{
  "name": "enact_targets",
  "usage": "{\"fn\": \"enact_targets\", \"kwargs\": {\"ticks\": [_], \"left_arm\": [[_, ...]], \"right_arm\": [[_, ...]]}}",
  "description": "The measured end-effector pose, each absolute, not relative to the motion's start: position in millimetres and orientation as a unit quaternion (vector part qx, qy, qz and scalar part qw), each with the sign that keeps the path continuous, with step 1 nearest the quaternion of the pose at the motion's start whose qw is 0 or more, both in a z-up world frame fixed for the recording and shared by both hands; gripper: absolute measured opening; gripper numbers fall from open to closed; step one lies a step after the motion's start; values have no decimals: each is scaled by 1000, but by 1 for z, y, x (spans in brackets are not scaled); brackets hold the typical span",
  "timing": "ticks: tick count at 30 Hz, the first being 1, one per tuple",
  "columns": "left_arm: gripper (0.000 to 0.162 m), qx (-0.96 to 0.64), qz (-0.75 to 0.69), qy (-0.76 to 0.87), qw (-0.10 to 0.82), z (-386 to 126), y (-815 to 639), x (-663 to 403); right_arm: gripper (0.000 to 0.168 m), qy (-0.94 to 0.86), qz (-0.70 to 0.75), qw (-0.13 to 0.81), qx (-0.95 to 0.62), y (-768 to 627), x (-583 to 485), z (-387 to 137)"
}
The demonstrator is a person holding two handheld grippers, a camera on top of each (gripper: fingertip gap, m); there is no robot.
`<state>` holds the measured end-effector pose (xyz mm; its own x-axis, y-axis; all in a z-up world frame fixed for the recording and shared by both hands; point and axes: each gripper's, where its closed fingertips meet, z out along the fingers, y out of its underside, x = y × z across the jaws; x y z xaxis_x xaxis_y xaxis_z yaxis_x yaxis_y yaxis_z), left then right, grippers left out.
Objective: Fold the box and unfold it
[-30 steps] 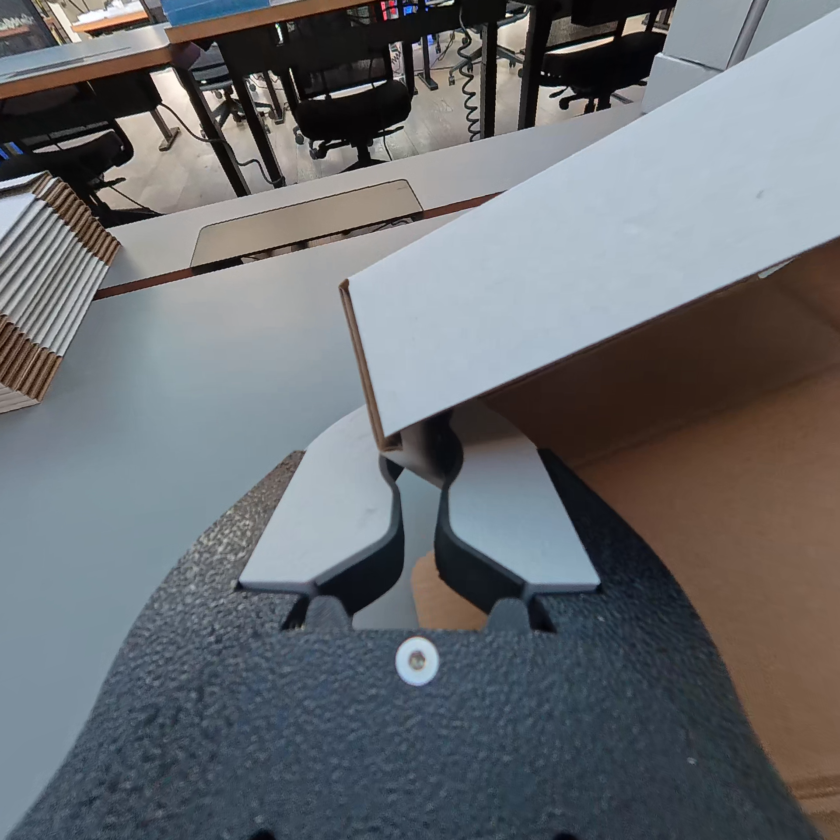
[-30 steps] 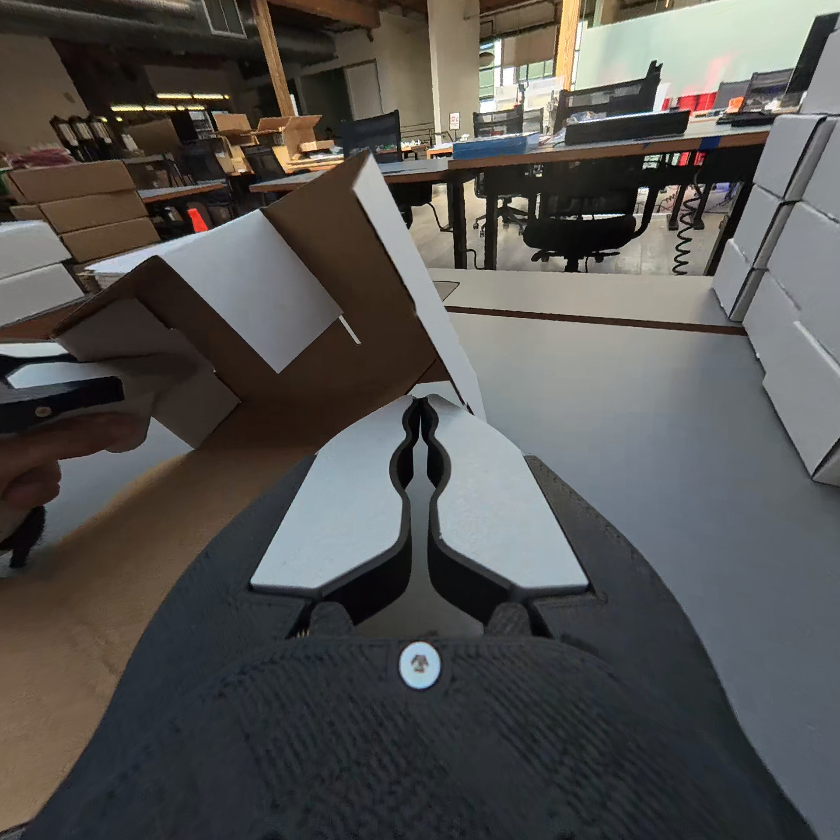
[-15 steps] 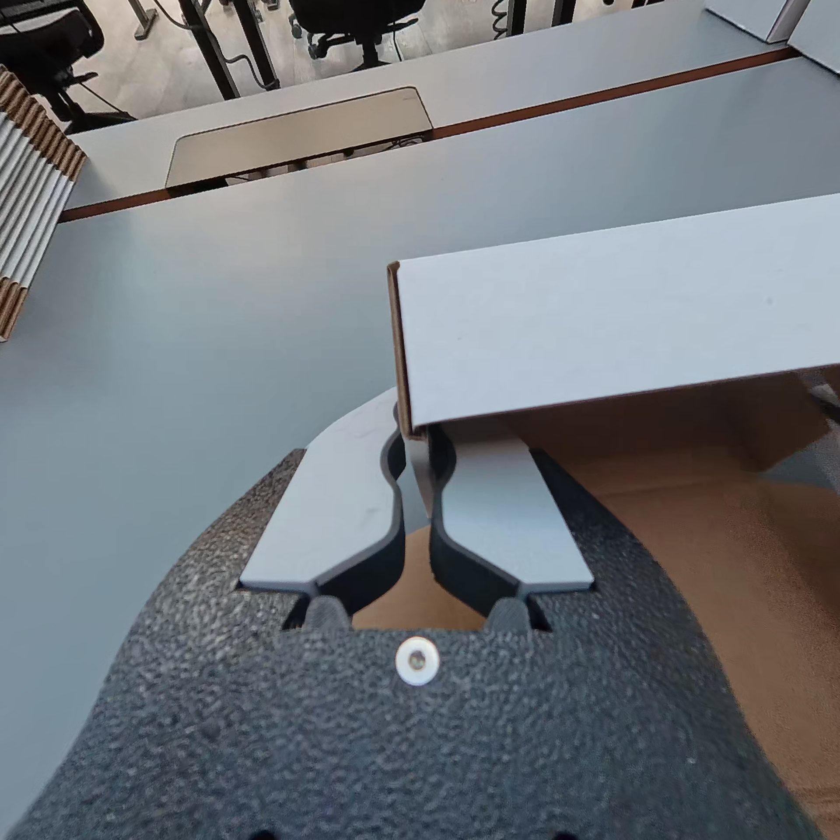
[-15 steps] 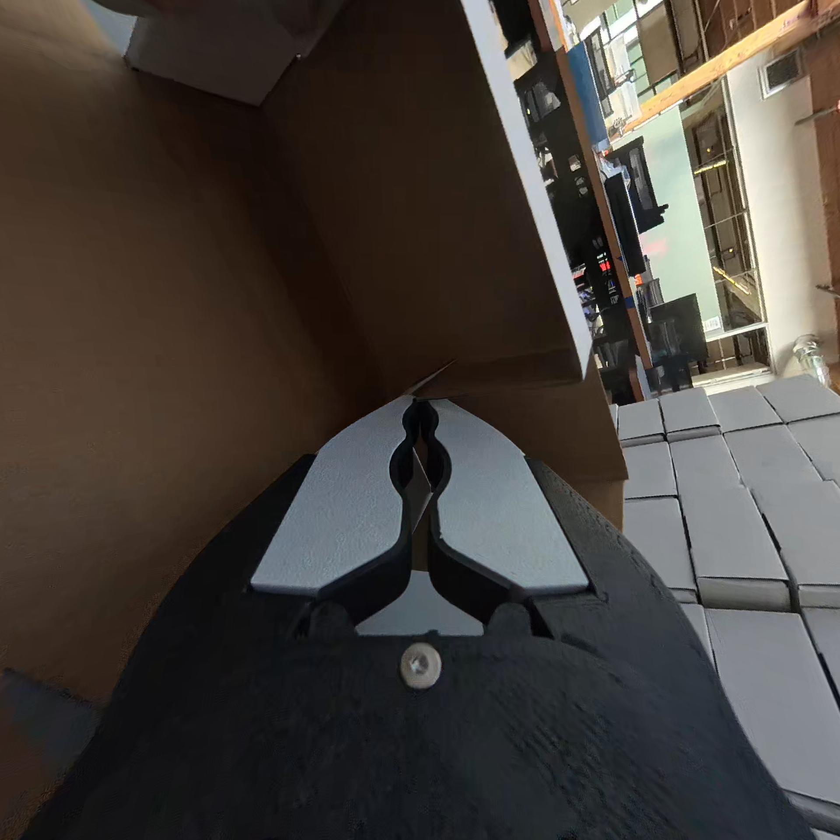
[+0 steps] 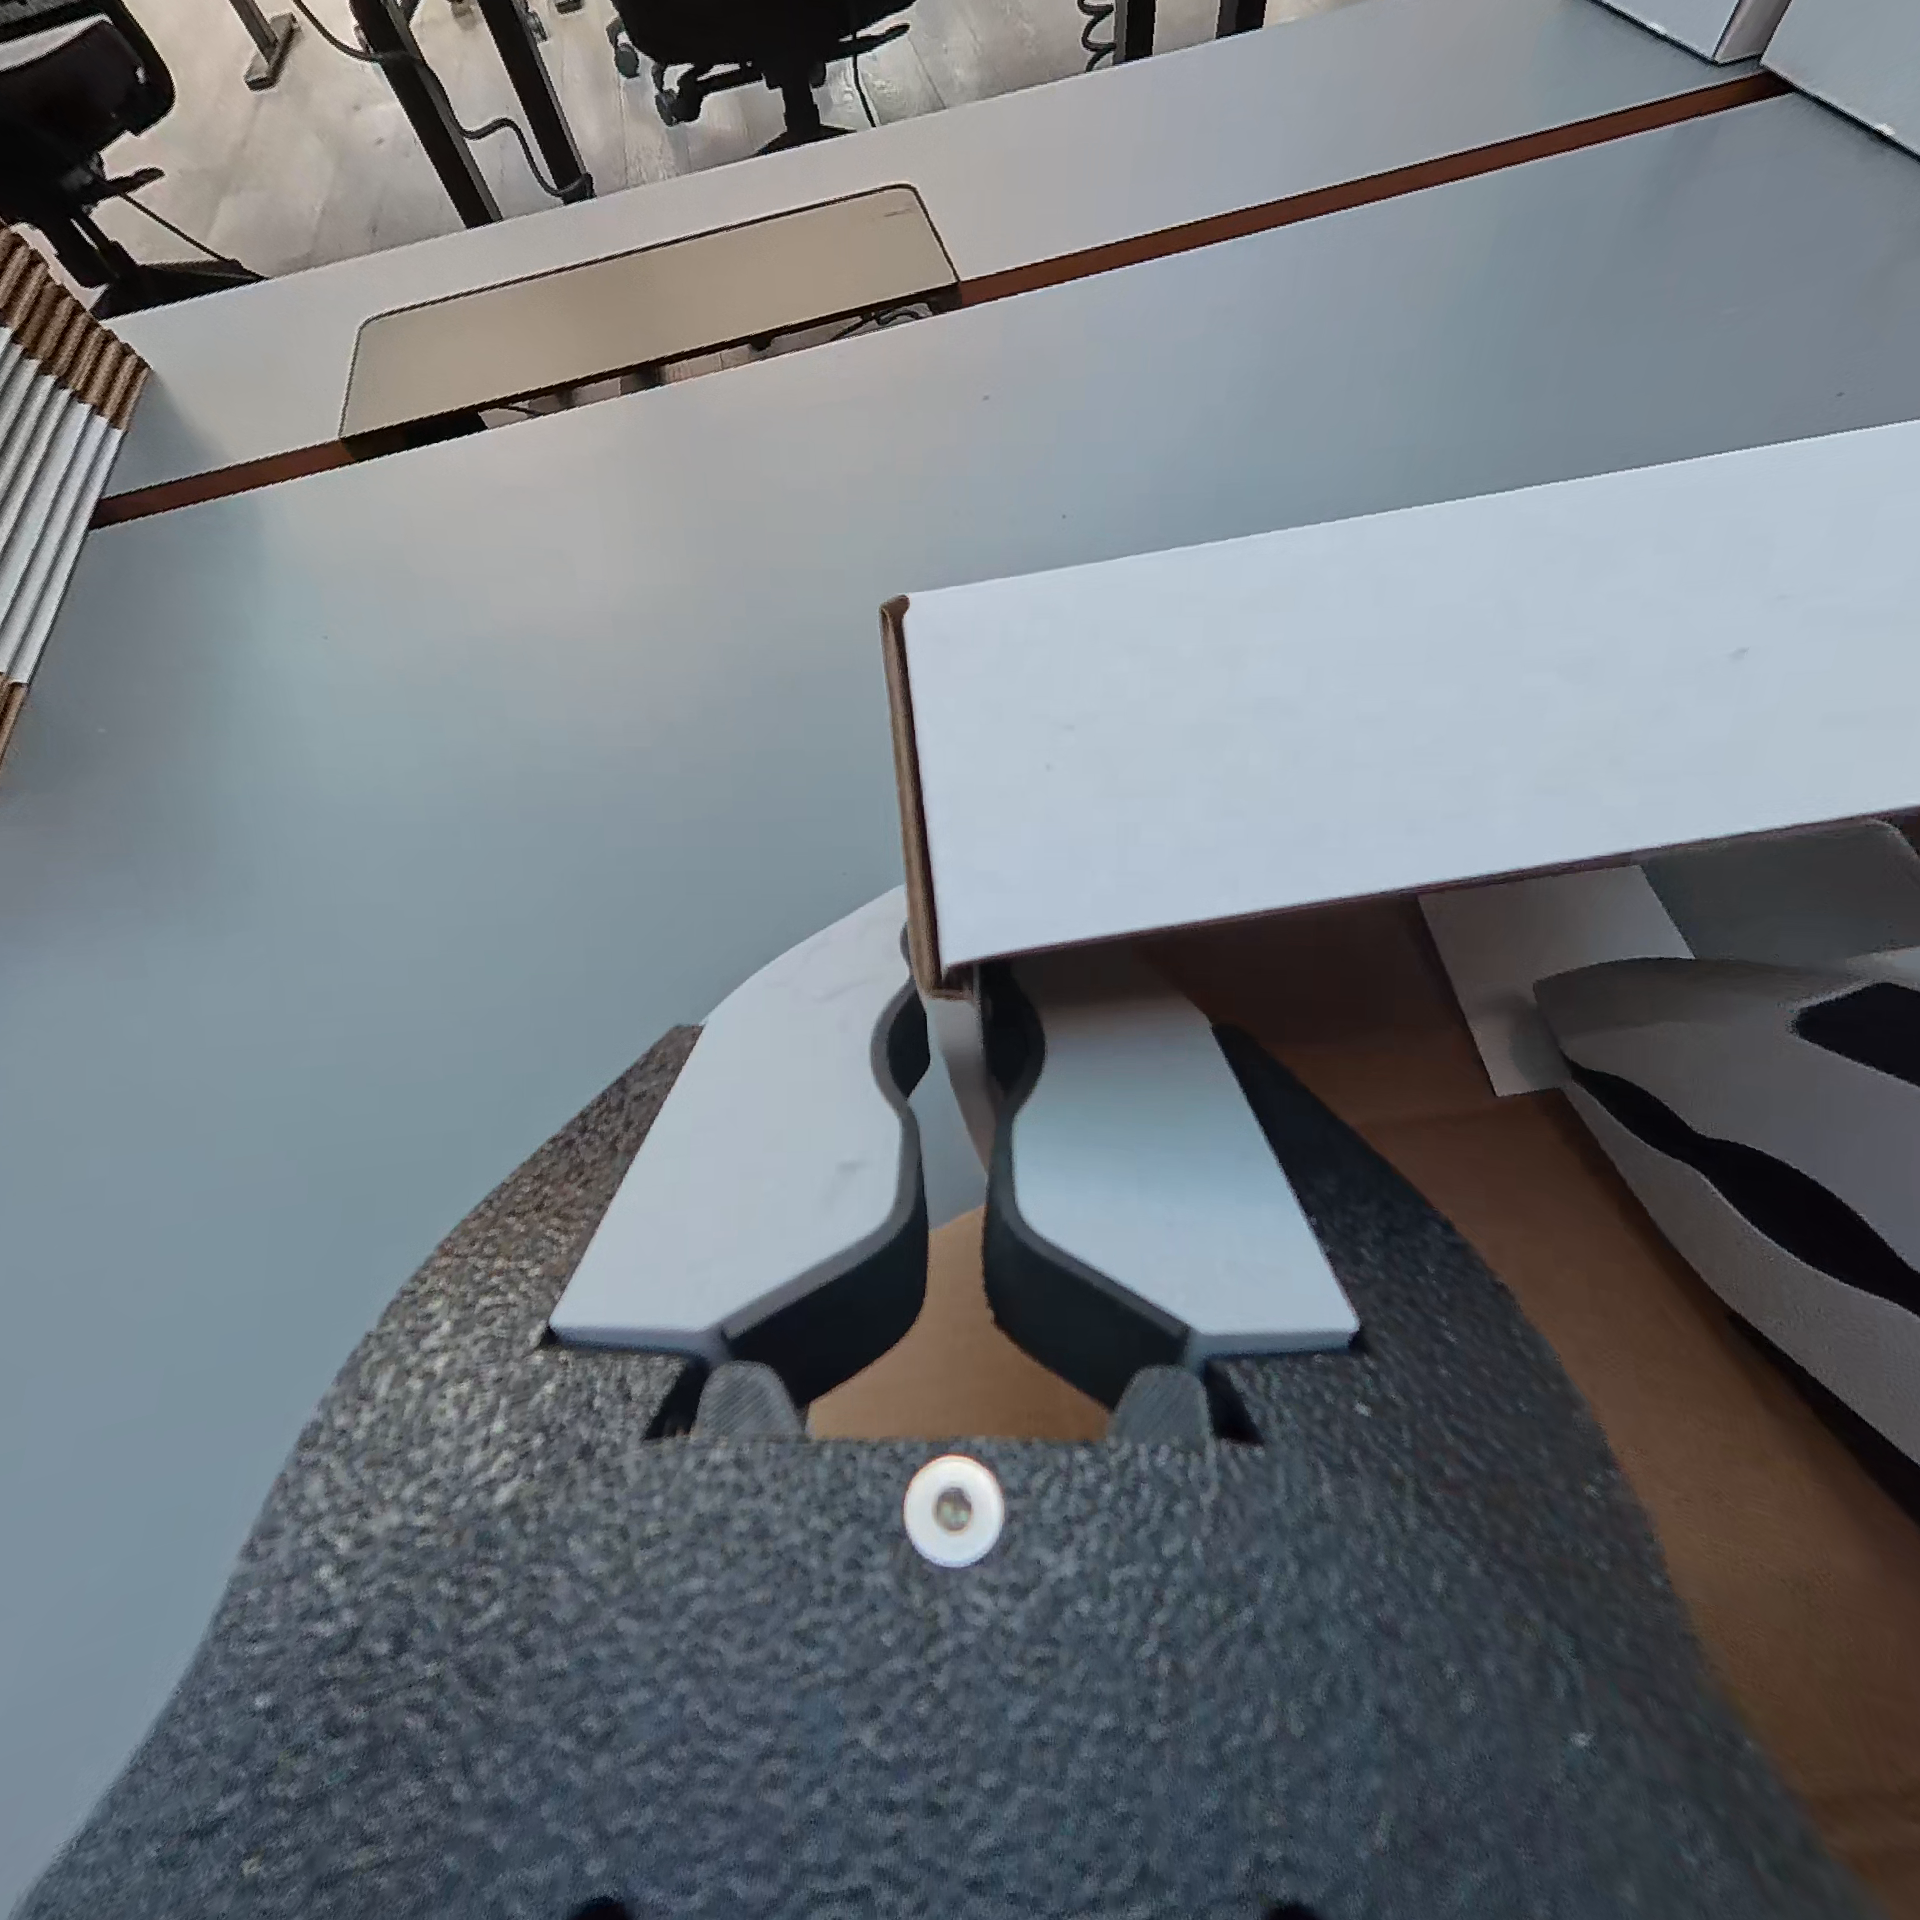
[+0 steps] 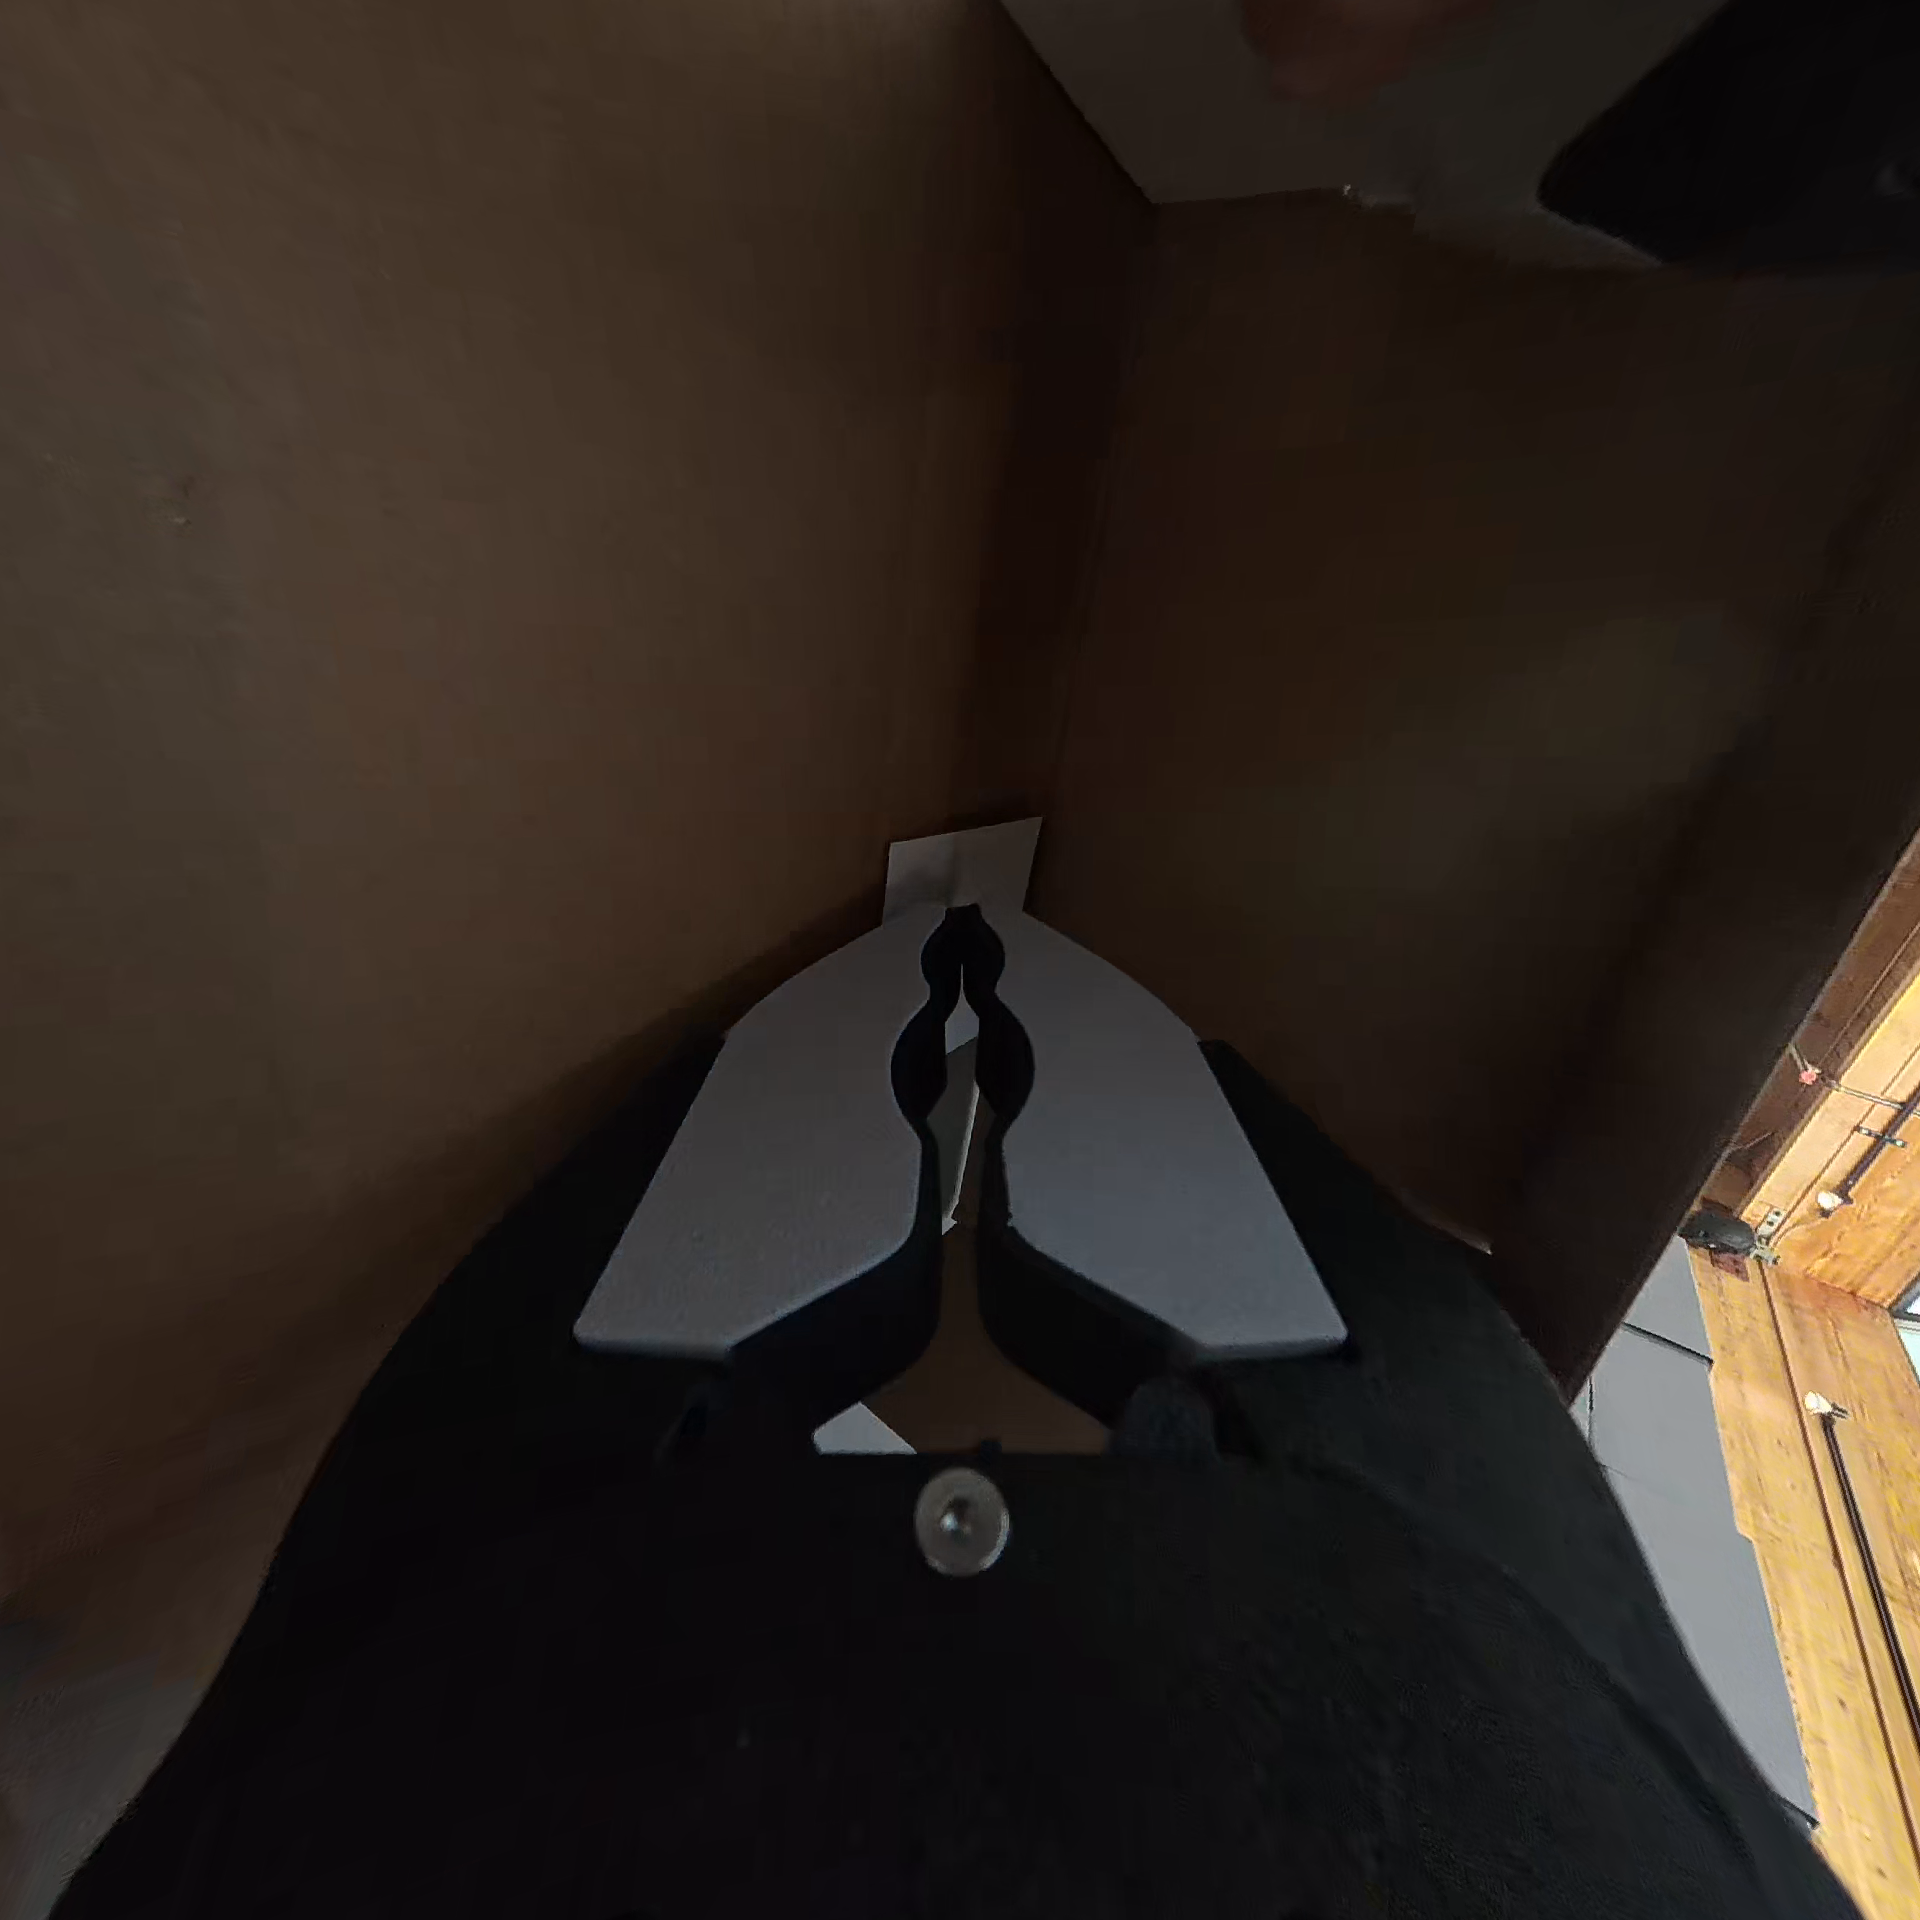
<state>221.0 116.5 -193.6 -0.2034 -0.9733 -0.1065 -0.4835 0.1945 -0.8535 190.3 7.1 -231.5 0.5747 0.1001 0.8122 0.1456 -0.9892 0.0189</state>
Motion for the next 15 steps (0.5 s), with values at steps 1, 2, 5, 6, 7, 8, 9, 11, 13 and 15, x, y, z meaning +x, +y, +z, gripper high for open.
{"fn": "enact_targets", "kwargs": {"ticks": [1, 2, 5, 6, 7, 8, 9, 11, 13, 15], "left_arm": [[6, -528, -354, 689, 347, -194, 116, 221], [6, -529, -355, 688, 348, -194, 116, 221], [6, -532, -352, 686, 349, -194, 116, 223], [6, -533, -352, 686, 348, -194, 115, 223], [5, -535, -353, 685, 347, -194, 115, 224], [5, -536, -355, 683, 347, -194, 115, 224], [5, -537, -358, 681, 346, -194, 115, 225], [5, -536, -365, 677, 349, -193, 115, 226], [5, -535, -369, 674, 352, -193, 114, 227], [5, -535, -372, 673, 349, -193, 114, 228]], "right_arm": [[0, -66, -457, 30, -887, 7, 190, -231], [0, -60, -455, 39, -888, 7, 190, -231], [0, -37, -441, 77, -893, 7, 190, -229], [0, -28, -438, 92, -894, 6, 190, -226], [0, -16, -436, 110, -893, 5, 189, -223], [0, -4, -430, 129, -894, 4, 186, -219], [0, 11, -421, 151, -895, 3, 181, -216], [0, 39, -402, 217, -889, 3, 167, -203], [0, 64, -365, 306, -877, 5, 147, -185], [1, 92, -319, 419, -845, 4, 126, -157]]}}
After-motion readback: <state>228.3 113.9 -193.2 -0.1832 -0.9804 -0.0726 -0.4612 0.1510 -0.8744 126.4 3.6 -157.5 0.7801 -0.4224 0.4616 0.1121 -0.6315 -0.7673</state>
